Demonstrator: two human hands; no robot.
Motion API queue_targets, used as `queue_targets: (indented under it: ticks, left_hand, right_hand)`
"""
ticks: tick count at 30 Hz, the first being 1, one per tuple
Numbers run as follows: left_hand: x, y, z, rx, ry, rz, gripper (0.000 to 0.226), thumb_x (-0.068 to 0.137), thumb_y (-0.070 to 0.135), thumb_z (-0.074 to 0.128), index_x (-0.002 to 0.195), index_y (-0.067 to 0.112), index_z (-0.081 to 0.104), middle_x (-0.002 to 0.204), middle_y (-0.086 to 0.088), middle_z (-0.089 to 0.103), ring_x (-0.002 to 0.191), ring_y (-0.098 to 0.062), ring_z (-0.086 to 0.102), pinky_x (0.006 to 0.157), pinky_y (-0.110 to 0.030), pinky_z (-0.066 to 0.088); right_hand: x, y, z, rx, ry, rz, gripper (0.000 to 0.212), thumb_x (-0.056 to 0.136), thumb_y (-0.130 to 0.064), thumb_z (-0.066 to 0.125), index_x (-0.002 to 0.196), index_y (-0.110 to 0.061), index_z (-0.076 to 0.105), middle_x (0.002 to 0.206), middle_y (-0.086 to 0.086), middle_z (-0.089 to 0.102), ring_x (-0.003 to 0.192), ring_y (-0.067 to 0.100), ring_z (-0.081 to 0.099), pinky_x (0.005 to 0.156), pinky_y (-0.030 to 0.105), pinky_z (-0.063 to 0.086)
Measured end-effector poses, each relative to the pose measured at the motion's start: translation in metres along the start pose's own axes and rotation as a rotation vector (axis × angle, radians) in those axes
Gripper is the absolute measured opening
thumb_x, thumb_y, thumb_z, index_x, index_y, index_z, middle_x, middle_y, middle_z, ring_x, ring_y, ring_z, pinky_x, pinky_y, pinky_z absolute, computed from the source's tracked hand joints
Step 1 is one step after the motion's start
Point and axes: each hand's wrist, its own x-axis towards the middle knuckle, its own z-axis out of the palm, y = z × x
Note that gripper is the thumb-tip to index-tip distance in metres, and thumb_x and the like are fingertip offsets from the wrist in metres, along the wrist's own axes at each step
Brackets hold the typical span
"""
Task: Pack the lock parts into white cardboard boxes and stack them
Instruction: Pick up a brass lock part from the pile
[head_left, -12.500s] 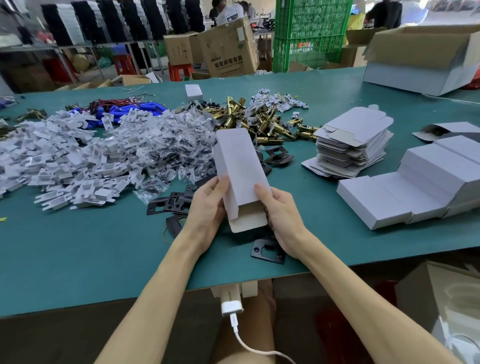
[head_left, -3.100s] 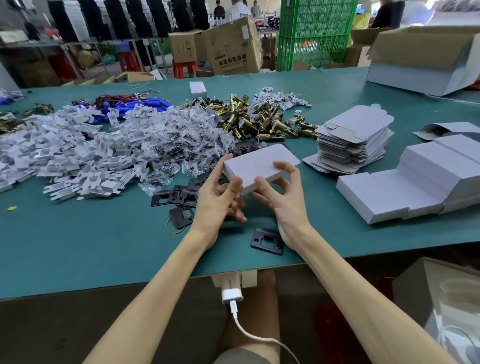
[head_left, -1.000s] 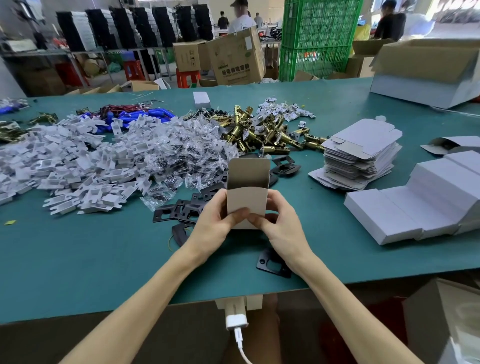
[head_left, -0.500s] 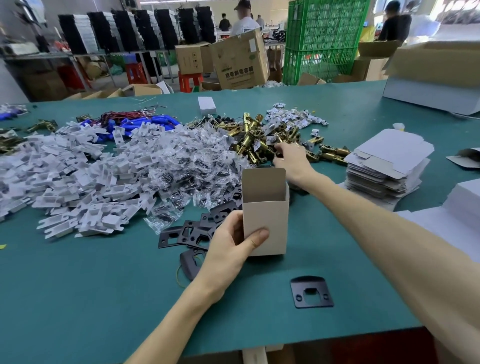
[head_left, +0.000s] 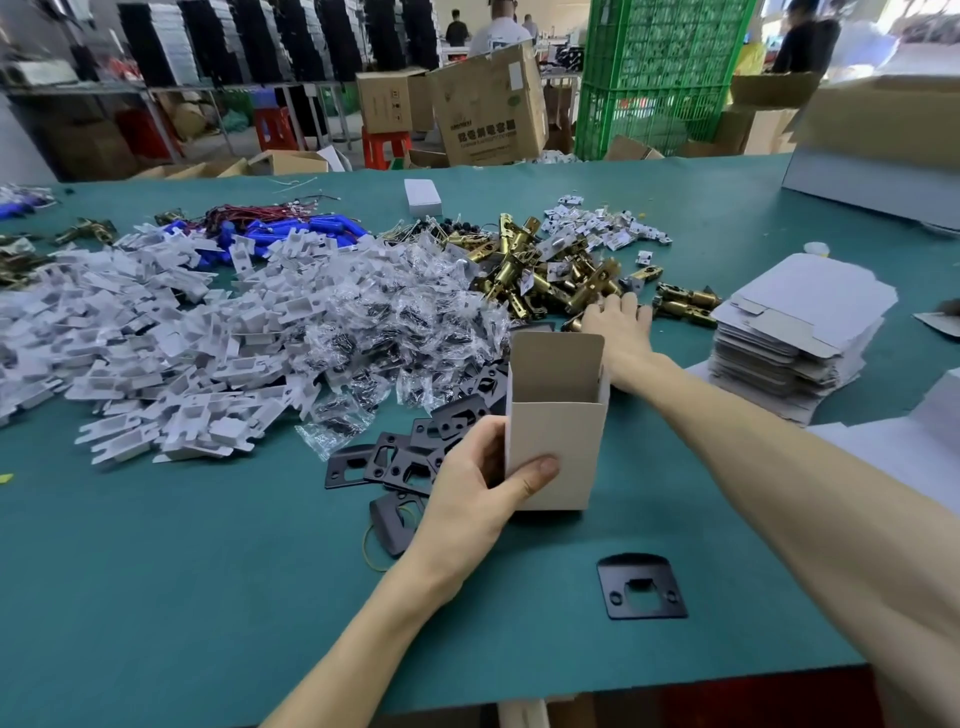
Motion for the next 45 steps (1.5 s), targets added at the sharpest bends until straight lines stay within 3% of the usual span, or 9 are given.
queue_targets:
  ticks: [4,8,13,16,20,29,33,38,45]
  left_hand:
    - [-0.001,0.002,-0.001,-0.007,-0.002,0.003,0.037,0.090,0.018,0.077,0.124,0.013,0.064,0.120,0.001,0.076,0.116,-0.017,0.070,0.097,-0.032,0.058]
    - [-0.002,0.004,-0.001,-0.040,0.028,0.009,0.045,0.083,0.025,0.079,0.124,0.011,0.065,0.119,-0.001,0.077,0.114,-0.018,0.072,0.095,-0.032,0.059]
    - [-0.003,0.007,-0.001,-0.067,0.056,0.003,0.045,0.085,0.031,0.078,0.124,0.013,0.066,0.119,0.001,0.077,0.112,-0.017,0.072,0.088,-0.026,0.058]
    - [-0.005,0.008,-0.002,-0.077,0.072,-0.011,0.050,0.084,0.039,0.081,0.125,0.014,0.066,0.121,0.001,0.077,0.112,-0.017,0.072,0.089,-0.029,0.059]
    - [-0.006,0.009,-0.002,-0.081,0.104,-0.022,0.056,0.081,0.045,0.081,0.124,0.013,0.067,0.121,0.000,0.076,0.112,-0.019,0.072,0.090,-0.033,0.058]
    - [-0.009,0.008,-0.002,-0.077,0.034,-0.027,0.049,0.080,0.031,0.084,0.122,0.010,0.068,0.118,-0.005,0.077,0.111,-0.022,0.073,0.086,-0.029,0.060]
    - [-0.009,0.008,-0.001,-0.075,0.003,-0.015,0.047,0.081,0.024,0.083,0.123,0.009,0.068,0.118,-0.005,0.077,0.110,-0.020,0.074,0.084,-0.025,0.059]
    - [-0.009,0.008,0.000,-0.054,-0.019,-0.002,0.044,0.080,0.022,0.084,0.119,0.010,0.069,0.115,-0.005,0.078,0.107,-0.019,0.074,0.085,-0.027,0.060]
    - [-0.010,0.009,0.001,-0.054,-0.012,0.004,0.044,0.077,0.022,0.086,0.117,0.011,0.070,0.112,-0.004,0.079,0.104,-0.016,0.075,0.083,-0.024,0.058]
  right_hand:
    - [-0.015,0.008,-0.009,0.108,-0.014,0.024,0.026,0.103,-0.022,0.050,0.120,-0.002,0.053,0.127,0.024,0.057,0.124,0.043,0.046,0.104,0.049,0.032]
    - [-0.037,0.014,-0.025,0.278,0.149,-0.045,0.027,0.099,-0.028,0.064,0.094,-0.010,0.044,0.079,0.005,0.057,0.082,0.036,0.056,0.080,0.043,0.037]
    - [-0.065,0.013,-0.064,0.835,0.241,0.015,0.026,0.101,-0.034,0.057,0.101,-0.008,0.059,0.082,0.005,0.069,0.064,0.021,0.067,0.062,0.037,0.056]
    - [-0.082,0.011,-0.094,1.232,0.110,0.067,0.021,0.095,-0.025,0.069,0.100,-0.007,0.061,0.076,0.008,0.069,0.045,0.009,0.056,0.042,0.024,0.044]
    - [-0.112,0.010,-0.125,1.438,-0.038,-0.015,0.024,0.084,-0.010,0.083,0.101,-0.007,0.066,0.088,0.011,0.073,0.054,0.010,0.062,0.046,0.019,0.044]
    - [-0.148,0.001,-0.146,0.996,0.052,-0.371,0.020,0.088,0.000,0.075,0.106,-0.008,0.075,0.086,0.011,0.076,0.074,0.025,0.073,0.068,0.030,0.058]
    - [-0.148,0.003,-0.147,0.896,0.137,-0.377,0.028,0.084,-0.004,0.080,0.105,-0.015,0.066,0.080,0.001,0.072,0.066,0.008,0.068,0.065,0.024,0.053]
    - [-0.156,-0.002,-0.148,0.643,-0.012,-0.515,0.025,0.082,-0.016,0.084,0.104,-0.017,0.072,0.087,-0.009,0.068,0.078,0.003,0.065,0.068,0.015,0.051]
    - [-0.168,-0.016,-0.141,0.384,-0.027,-0.610,0.015,0.087,-0.016,0.079,0.102,-0.016,0.076,0.097,0.001,0.069,0.096,0.022,0.063,0.090,0.043,0.053]
